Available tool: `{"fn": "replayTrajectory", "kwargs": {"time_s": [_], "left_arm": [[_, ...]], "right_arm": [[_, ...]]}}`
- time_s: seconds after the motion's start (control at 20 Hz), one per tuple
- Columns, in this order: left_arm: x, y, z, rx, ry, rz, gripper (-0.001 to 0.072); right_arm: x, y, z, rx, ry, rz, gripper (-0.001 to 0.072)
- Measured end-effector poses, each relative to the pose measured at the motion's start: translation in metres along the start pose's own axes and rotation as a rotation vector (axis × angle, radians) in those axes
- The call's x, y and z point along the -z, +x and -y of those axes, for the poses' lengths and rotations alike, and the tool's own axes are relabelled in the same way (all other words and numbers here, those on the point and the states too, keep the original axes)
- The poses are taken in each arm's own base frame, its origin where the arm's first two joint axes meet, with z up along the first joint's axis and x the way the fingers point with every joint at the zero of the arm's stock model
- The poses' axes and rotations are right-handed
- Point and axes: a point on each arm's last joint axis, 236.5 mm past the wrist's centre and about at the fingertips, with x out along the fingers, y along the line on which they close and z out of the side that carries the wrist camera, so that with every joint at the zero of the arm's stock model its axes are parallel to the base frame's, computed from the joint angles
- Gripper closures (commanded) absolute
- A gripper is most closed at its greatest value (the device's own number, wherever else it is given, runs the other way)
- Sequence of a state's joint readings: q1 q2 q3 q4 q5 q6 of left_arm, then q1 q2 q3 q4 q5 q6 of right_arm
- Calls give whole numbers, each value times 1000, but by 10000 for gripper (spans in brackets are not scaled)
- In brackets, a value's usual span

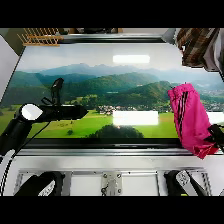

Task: Fold the clothes and pants, and hang the long-sleeved shirts on hangers.

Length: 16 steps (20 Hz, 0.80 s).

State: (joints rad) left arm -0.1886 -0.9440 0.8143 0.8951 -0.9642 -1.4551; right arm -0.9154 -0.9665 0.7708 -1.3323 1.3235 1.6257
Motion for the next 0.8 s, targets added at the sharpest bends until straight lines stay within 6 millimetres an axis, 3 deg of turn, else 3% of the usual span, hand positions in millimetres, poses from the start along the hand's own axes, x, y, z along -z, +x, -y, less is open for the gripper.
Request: {"fn": "replayTrajectory", "kwargs": {"time_s": [0.1,0.15,0.3,0.45,0.6,0.8], "left_arm": [[0,0,0,0,0,-1,690],[0,0,0,0,0,-1,691],[1,0,0,0,0,-4,691],[1,0,0,0,0,-4,690],[1,0,0,0,0,-4,691],[0,0,0,0,-2,0,691]], "right_arm": [[3,-7,9,43,-23,21,82],[3,-11,16,78,-36,35,41],[-10,-34,34,176,-45,113,42],[-32,-74,17,172,-80,267,42],[-26,-107,-52,6,-220,397,42],[33,-125,-153,-286,-492,390,44]]}}
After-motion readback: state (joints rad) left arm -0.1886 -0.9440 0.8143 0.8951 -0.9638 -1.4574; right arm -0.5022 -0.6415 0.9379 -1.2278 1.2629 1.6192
